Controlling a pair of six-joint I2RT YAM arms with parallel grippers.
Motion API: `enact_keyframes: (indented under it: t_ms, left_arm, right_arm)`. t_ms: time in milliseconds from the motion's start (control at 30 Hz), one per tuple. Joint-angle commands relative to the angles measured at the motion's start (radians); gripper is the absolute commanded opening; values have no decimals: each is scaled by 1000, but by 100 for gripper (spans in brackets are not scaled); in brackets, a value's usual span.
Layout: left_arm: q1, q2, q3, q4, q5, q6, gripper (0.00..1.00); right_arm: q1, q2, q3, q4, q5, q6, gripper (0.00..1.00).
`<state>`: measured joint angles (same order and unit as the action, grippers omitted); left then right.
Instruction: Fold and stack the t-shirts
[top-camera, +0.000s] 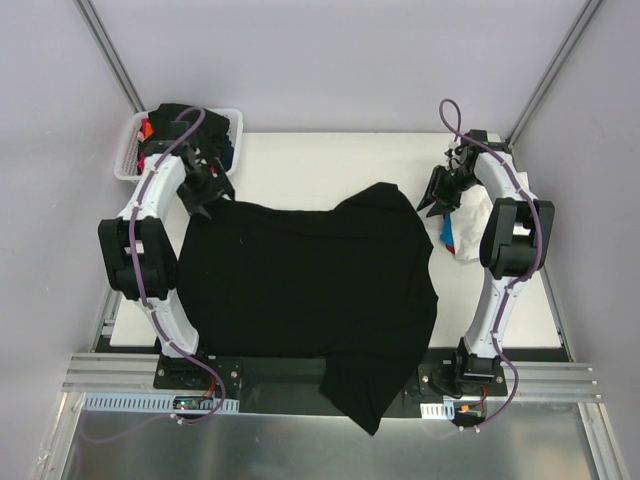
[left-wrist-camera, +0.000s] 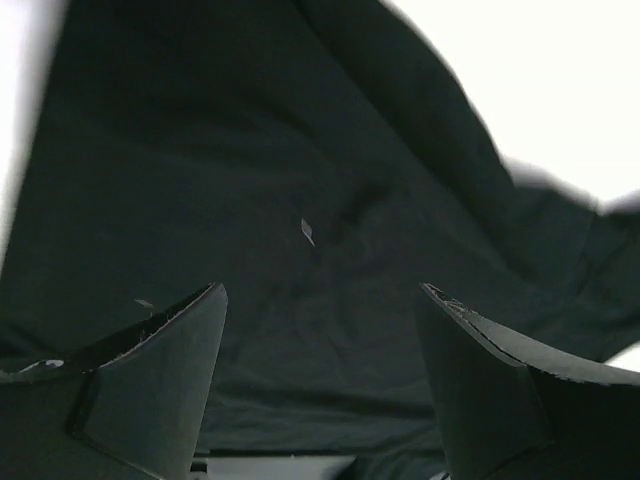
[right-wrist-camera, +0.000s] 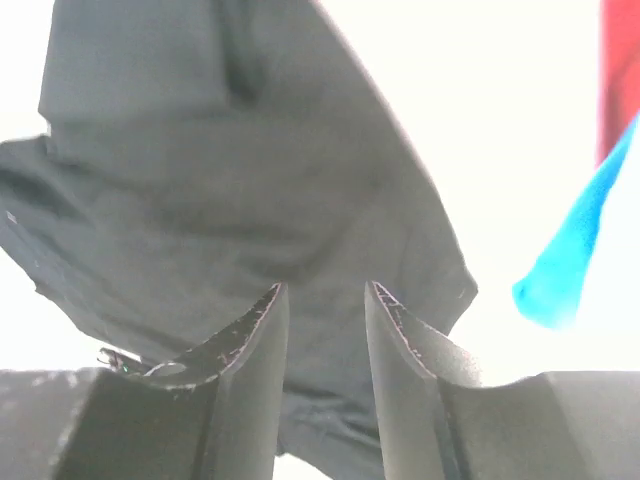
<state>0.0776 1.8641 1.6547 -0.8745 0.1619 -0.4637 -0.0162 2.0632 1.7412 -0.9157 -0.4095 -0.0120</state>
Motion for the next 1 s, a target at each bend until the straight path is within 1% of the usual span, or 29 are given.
enact_keyframes:
  t_ms: [0,67,233,333,400,433,533,667,800,867,967]
  left_arm:
    - [-74,-112,-126,26,28,-41,75]
    - [-107,-143,-159,26,30,-55,75]
    - [-166,-207,-234,22,62,-67,75]
    - [-187,-253,-283,17,67,-81,75]
    - [-193,-276,-326,19,76,-93,74]
    - [-194,-292,-335,19,74,-99,73]
    - [-194,-298,-342,12,70,-104,68]
    - [-197,-264,-296,-47,53,-119,67]
    - [-213,-235,-244,-84,30,-148,67]
    - [-223,-226,-227,-95,19,-154,67]
    - [-240,-209,-216,-121,2,-159,67]
  right_arm:
    - [-10,92,122,-37,-52,9,39]
    - [-10,130,168,-28,-70,33,40]
    - [-11,300,374,-25,-123,72,42]
    - [-19,354,452,17,-164,93,44]
    - [-30,376,445,72,-228,125,44]
    - [-34,374,413,140,-245,138,44]
    - [-45,377,380,239,-298,176,45]
    - [-57,432,432,305,-371,219,45]
    - [-64,495,474,394,-420,312,45]
    - [-60,518,472,452,-440,363,45]
    - [-54,546,474,483,-454,386,44]
